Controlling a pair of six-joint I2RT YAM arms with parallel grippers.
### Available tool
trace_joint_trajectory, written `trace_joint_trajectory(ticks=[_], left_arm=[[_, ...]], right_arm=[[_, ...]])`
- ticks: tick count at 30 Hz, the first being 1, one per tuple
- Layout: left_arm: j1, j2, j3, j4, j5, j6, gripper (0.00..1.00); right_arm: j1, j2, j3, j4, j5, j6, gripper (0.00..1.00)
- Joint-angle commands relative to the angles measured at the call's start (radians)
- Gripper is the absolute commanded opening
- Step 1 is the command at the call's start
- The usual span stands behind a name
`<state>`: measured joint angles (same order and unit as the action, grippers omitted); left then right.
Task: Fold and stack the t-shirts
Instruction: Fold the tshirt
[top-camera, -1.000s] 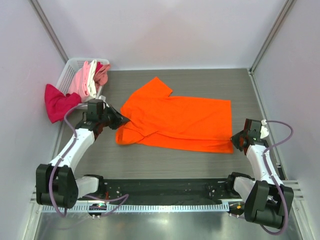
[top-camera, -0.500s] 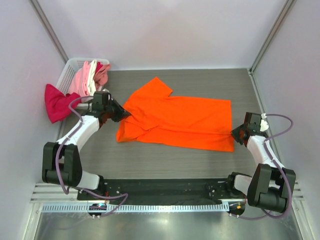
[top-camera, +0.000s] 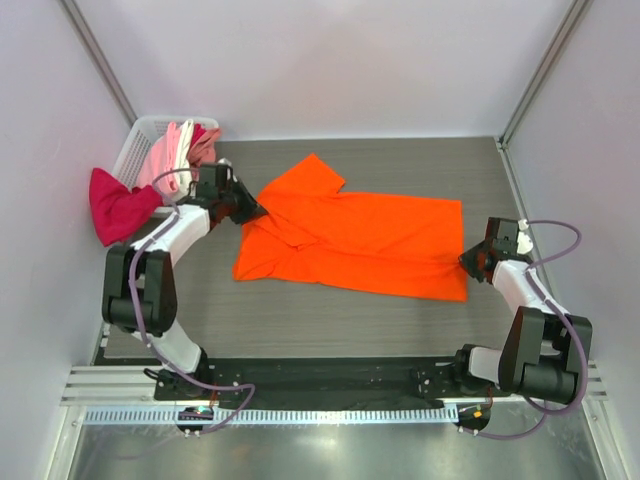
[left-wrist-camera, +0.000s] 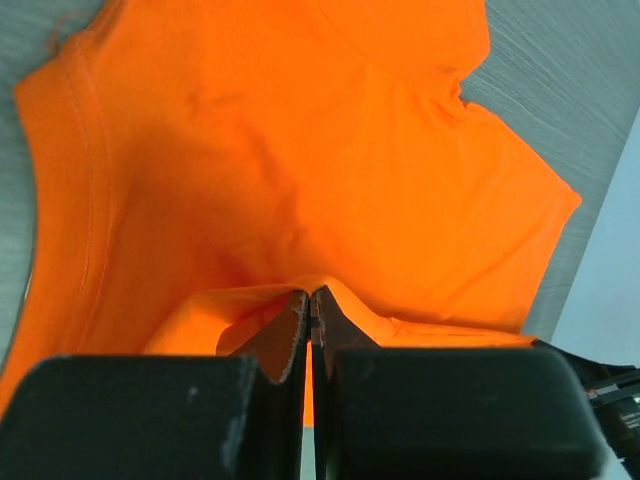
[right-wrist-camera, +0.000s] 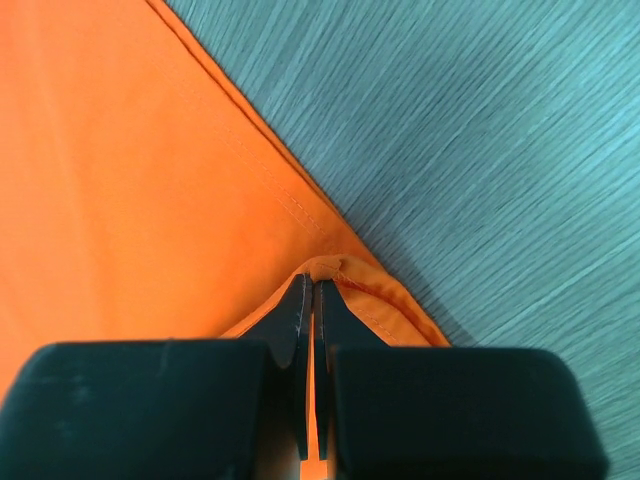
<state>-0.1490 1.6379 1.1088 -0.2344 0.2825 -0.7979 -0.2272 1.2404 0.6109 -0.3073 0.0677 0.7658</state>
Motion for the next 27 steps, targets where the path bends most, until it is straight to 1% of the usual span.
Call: trace_joint_trajectory(ticks=[1,6,7,8,9,10,11,12,13,15,16,17,19,20,21,22,23,24,26,27], left_arm=[[-0.015,0.049,0.083,0.043,0.023,0.065,0.00],[-0.052,0.111,0.146,0.041,-0.009,0.106,0.01],[-0.061,0.131,0.164,0.027,-0.020,0.111,0.03],[-0.064,0.138,0.172,0.017,-0.026,0.111,0.12],[-0.066,0.146,0.181,0.001,-0.031,0.111,0.21],[-0.066,0.145,0.178,0.001,-0.037,0.111,0.30],[-0.069,0.134,0.174,-0.002,-0.057,0.111,0.46],[-0.073,0.116,0.152,-0.008,-0.083,0.129,0.54],[-0.089,0.061,0.139,-0.013,-0.151,0.140,0.65],[-0.110,0.007,0.106,-0.048,-0.225,0.160,0.73],[-0.128,-0.022,0.096,-0.065,-0.259,0.167,0.80],[-0.138,-0.076,0.082,-0.080,-0.310,0.161,0.90],[-0.147,-0.134,0.014,-0.094,-0.319,0.120,0.93],[-0.146,-0.192,-0.013,-0.094,-0.321,0.103,0.92],[-0.147,-0.223,-0.080,-0.085,-0.324,0.077,0.93],[-0.147,-0.251,-0.120,-0.073,-0.324,0.030,0.91],[-0.147,-0.285,-0.162,-0.057,-0.318,0.005,0.91],[-0.147,-0.340,-0.237,-0.030,-0.319,-0.012,0.90],[-0.147,-0.400,-0.306,-0.011,-0.339,-0.064,0.89],[-0.147,-0.452,-0.364,0.004,-0.341,-0.075,0.89]], right_arm=[[0.009,0.008,0.043,0.043,0.020,-0.002,0.01],[0.014,0.022,0.050,0.045,0.023,-0.002,0.02],[0.015,0.031,0.055,0.043,0.020,-0.006,0.04],[0.014,0.034,0.058,0.043,0.017,-0.006,0.08],[0.015,0.039,0.059,0.042,0.011,-0.014,0.22],[0.017,0.039,0.062,0.042,0.009,-0.020,0.30],[0.017,0.028,0.062,0.034,0.012,-0.022,0.39],[0.026,0.015,0.061,0.022,0.017,-0.026,0.49],[0.034,-0.002,0.055,0.011,0.033,-0.026,0.53],[0.064,-0.074,0.047,-0.041,0.116,-0.016,0.67],[0.098,-0.100,0.033,-0.055,0.145,-0.005,0.68],[0.115,-0.158,0.026,-0.074,0.190,0.006,0.70],[0.138,-0.215,0.000,-0.133,0.217,0.044,0.69],[0.141,-0.240,-0.013,-0.153,0.230,0.058,0.69],[0.143,-0.292,-0.026,-0.183,0.237,0.072,0.67],[0.143,-0.315,-0.054,-0.197,0.239,0.096,0.66],[0.143,-0.337,-0.068,-0.208,0.242,0.110,0.66],[0.141,-0.361,-0.080,-0.228,0.242,0.127,0.64],[0.143,-0.410,-0.123,-0.234,0.222,0.159,0.63],[0.143,-0.421,-0.137,-0.236,0.212,0.173,0.63]])
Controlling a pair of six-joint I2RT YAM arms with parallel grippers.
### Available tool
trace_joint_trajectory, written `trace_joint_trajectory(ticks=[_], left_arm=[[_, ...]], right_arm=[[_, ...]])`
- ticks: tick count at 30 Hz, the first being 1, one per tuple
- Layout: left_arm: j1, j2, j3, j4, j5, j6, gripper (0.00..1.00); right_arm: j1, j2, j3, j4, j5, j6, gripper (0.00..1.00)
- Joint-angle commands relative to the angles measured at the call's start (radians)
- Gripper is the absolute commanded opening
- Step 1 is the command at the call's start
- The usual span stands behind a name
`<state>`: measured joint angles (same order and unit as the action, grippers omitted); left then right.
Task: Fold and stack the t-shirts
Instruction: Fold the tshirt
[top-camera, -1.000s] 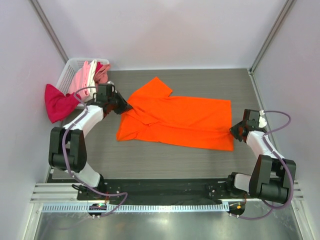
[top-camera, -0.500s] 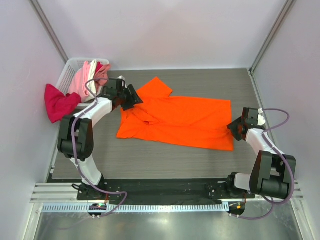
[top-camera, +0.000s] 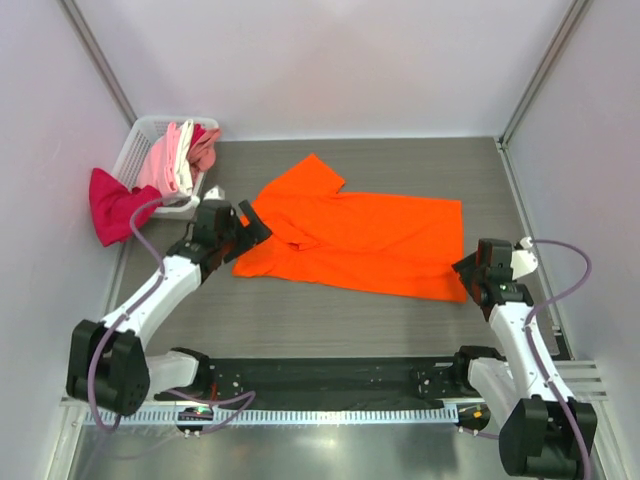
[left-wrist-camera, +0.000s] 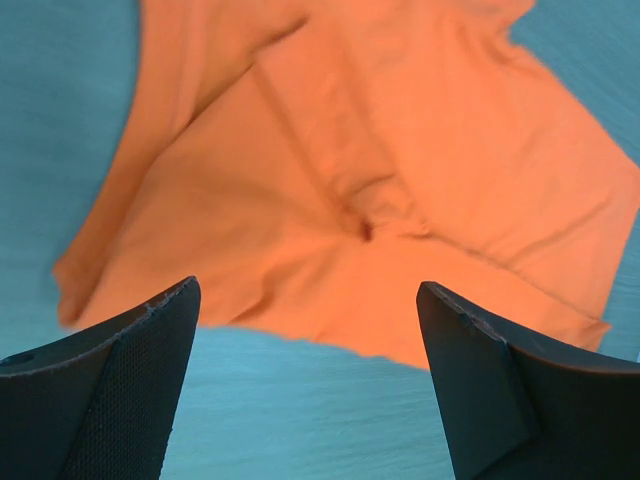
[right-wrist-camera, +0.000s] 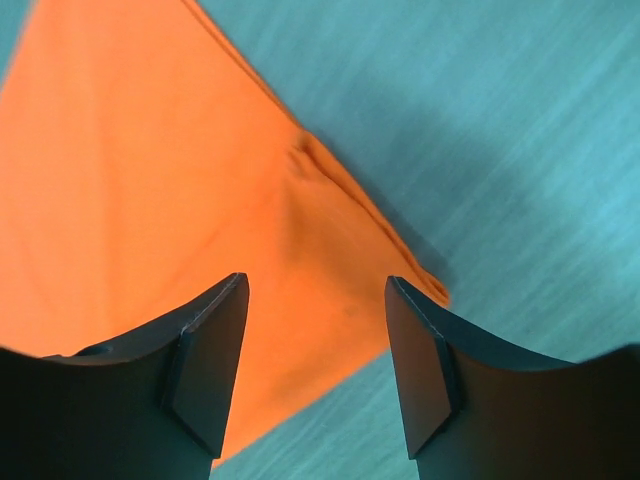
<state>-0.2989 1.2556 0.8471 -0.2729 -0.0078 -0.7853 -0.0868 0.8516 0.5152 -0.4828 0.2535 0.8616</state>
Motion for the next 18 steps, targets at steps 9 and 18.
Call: trace_joint_trajectory(ticks=[9,18], left_arm=[[0.003,-0.194,-0.301,0.136,-0.058,-0.215,0.86],[0.004,-0.147,-0.333,0.178,-0.060,-0.253,0.84]], right_arm=[[0.002,0.001,-0.122,-0.050,-0.040,0.183,0.48],[0.002,0.173,-0.101,0.041,-0.026,0.231,0.42]])
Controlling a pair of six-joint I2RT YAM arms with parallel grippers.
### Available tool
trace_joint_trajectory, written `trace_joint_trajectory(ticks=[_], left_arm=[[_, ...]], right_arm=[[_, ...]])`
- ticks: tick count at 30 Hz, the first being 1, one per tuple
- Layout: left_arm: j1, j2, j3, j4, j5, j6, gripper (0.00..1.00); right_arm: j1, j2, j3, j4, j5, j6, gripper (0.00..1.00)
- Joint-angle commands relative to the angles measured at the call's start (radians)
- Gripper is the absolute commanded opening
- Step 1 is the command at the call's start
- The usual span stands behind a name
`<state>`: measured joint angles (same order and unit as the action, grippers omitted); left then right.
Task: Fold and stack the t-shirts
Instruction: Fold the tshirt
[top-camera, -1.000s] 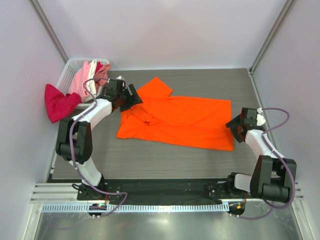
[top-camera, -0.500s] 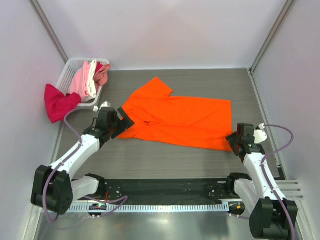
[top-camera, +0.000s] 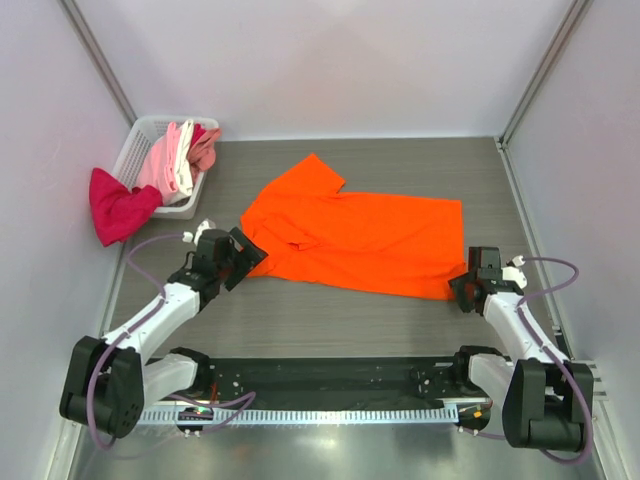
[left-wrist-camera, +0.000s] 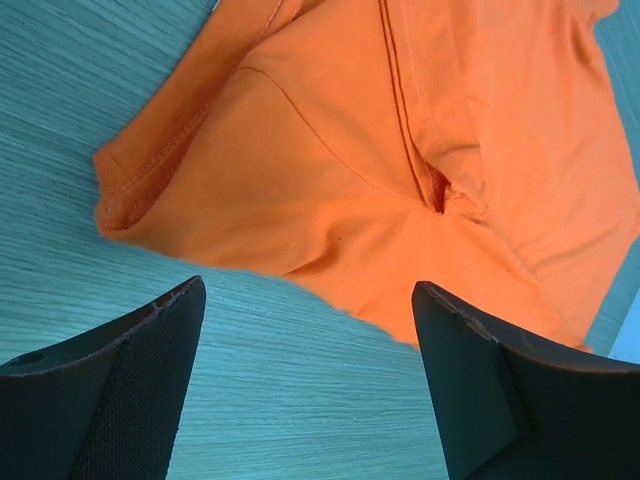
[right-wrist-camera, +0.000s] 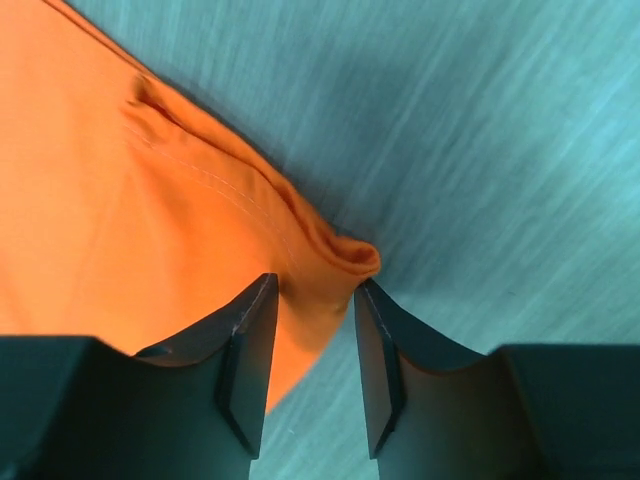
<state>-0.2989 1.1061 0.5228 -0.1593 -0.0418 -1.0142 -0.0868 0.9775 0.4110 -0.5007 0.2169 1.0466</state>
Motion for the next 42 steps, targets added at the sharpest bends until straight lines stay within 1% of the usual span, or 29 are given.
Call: trace_joint_trajectory(ticks=[1,2,3,4,6,11,13,15,18,19,24,25,29,30,32,33,34,35,37,40,41,42], left_arm=[[0.003,0.001,-0.013,0.064,-0.035,-0.035,0.84],[0.004,-0.003,-0.018,0.063,-0.039,-0.040,0.83],[0.004,-0.009,-0.026,0.066,-0.044,-0.046,0.83],[0.003,-0.011,-0.030,0.066,-0.047,-0.055,0.81],[0.003,-0.015,-0.041,0.075,-0.046,-0.067,0.79],[0.003,-0.014,-0.061,0.076,-0.044,-0.080,0.74],[0.003,-0.011,-0.075,0.086,-0.047,-0.086,0.71],[0.003,-0.006,-0.086,0.087,-0.058,-0.087,0.70],[0.004,0.003,-0.102,0.105,-0.092,-0.096,0.65],[0.003,0.008,-0.107,0.113,-0.101,-0.107,0.61],[0.003,0.084,-0.115,0.155,-0.150,-0.132,0.56],[0.003,0.096,-0.115,0.185,-0.159,-0.135,0.53],[0.003,0.167,-0.115,0.253,-0.196,-0.168,0.50],[0.003,0.191,-0.113,0.262,-0.210,-0.173,0.47],[0.004,0.213,-0.113,0.280,-0.217,-0.178,0.32],[0.003,0.218,-0.113,0.277,-0.222,-0.182,0.13],[0.004,0.215,-0.113,0.271,-0.236,-0.184,0.05],[0.003,0.210,-0.115,0.256,-0.240,-0.185,0.00],[0.003,0.180,-0.113,0.245,-0.256,-0.175,0.00],[0.003,0.152,-0.064,0.163,-0.282,-0.161,0.00],[0.004,0.147,-0.025,0.103,-0.283,-0.155,0.00],[0.006,0.144,-0.006,0.087,-0.285,-0.150,0.00]], right_arm=[[0.002,0.071,-0.012,0.074,0.009,0.058,0.41],[0.002,0.084,-0.020,0.088,0.009,0.064,0.38],[0.002,0.090,-0.026,0.099,0.010,0.069,0.22],[0.004,0.093,-0.024,0.099,0.021,0.070,0.13],[0.002,0.075,-0.024,0.093,0.035,0.075,0.02],[0.002,-0.003,-0.012,0.074,0.061,0.063,0.01],[0.002,-0.007,-0.005,0.062,0.056,0.050,0.01],[0.002,-0.003,-0.003,0.057,0.044,0.043,0.01],[0.002,0.001,-0.009,0.056,0.032,0.038,0.01],[0.002,0.001,-0.009,0.056,0.027,0.036,0.01],[0.002,-0.003,-0.009,0.060,0.027,0.024,0.01],[0.002,-0.005,-0.008,0.060,0.024,0.023,0.01],[0.002,-0.013,-0.011,0.060,0.010,0.023,0.01],[0.002,-0.016,-0.012,0.057,0.009,0.021,0.01],[0.002,-0.028,-0.014,0.056,0.009,0.018,0.01],[0.002,-0.031,-0.014,0.053,0.010,0.016,0.01],[0.002,-0.036,-0.012,0.051,0.012,0.015,0.01],[0.002,-0.045,-0.011,0.048,0.013,0.012,0.01],[0.001,-0.049,-0.002,0.045,0.012,-0.002,0.01],[0.001,-0.024,0.040,0.047,0.018,-0.022,0.01],[0.001,-0.011,0.057,0.045,0.022,-0.028,0.01],[0.002,0.024,0.099,0.042,0.025,-0.036,0.01]])
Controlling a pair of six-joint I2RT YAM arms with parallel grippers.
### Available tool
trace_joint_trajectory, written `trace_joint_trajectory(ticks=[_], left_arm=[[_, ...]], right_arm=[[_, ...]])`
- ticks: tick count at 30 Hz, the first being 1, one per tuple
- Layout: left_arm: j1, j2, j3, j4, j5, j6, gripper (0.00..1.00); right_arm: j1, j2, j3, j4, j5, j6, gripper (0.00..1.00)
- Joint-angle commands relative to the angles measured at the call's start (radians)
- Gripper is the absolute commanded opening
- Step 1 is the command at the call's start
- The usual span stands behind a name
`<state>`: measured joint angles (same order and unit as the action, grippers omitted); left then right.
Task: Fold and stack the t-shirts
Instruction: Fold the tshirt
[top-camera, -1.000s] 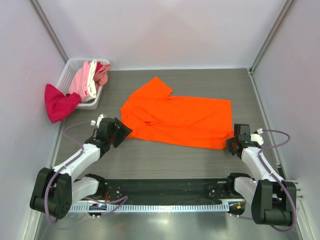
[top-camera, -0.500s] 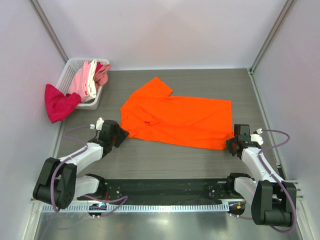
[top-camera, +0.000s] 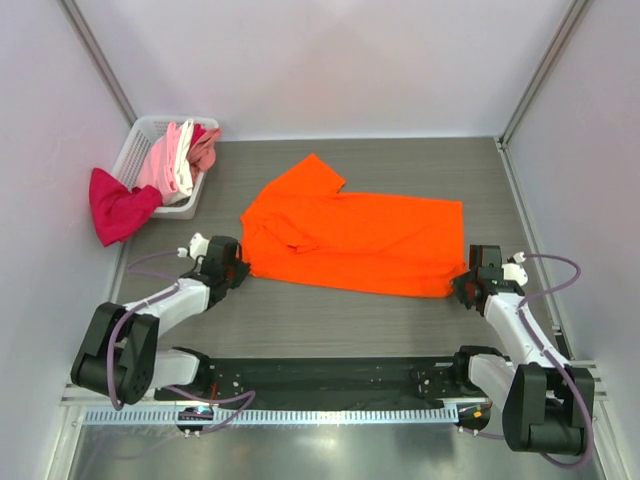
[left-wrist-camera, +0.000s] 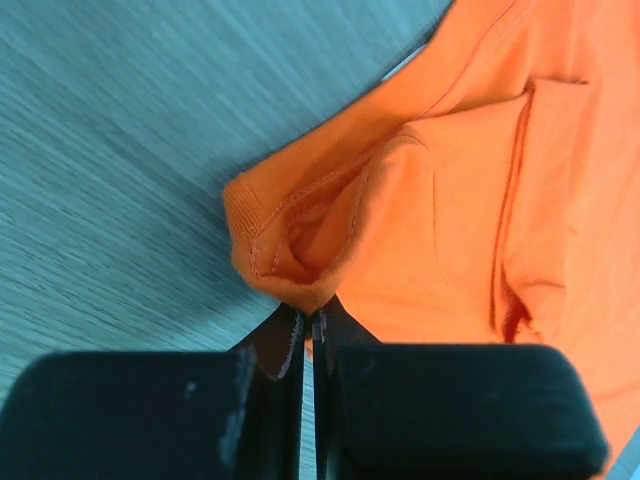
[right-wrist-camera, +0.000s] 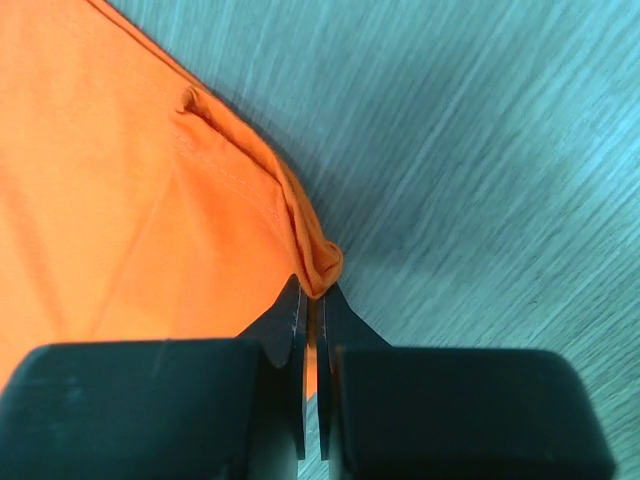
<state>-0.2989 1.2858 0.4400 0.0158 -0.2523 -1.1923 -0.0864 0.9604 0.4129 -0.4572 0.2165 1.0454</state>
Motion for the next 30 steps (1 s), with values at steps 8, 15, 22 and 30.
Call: trace_joint_trajectory(ticks=[8,15,22,30], left_arm=[[0.007,-0.109,0.316,-0.315,-0.091,0.099,0.00],[0.007,-0.270,0.169,-0.378,-0.070,0.079,0.00],[0.007,-0.385,-0.012,-0.370,-0.044,0.042,0.00],[0.024,-0.217,0.288,-0.411,-0.059,0.092,0.00]], right_arm=[[0.001,0.127,0.351,-0.107,0.014,-0.059,0.01],[0.002,0.026,0.226,-0.176,-0.012,-0.065,0.01],[0.002,-0.048,0.133,-0.219,-0.002,-0.058,0.01],[-0.007,0.125,0.444,-0.205,0.038,-0.062,0.01]])
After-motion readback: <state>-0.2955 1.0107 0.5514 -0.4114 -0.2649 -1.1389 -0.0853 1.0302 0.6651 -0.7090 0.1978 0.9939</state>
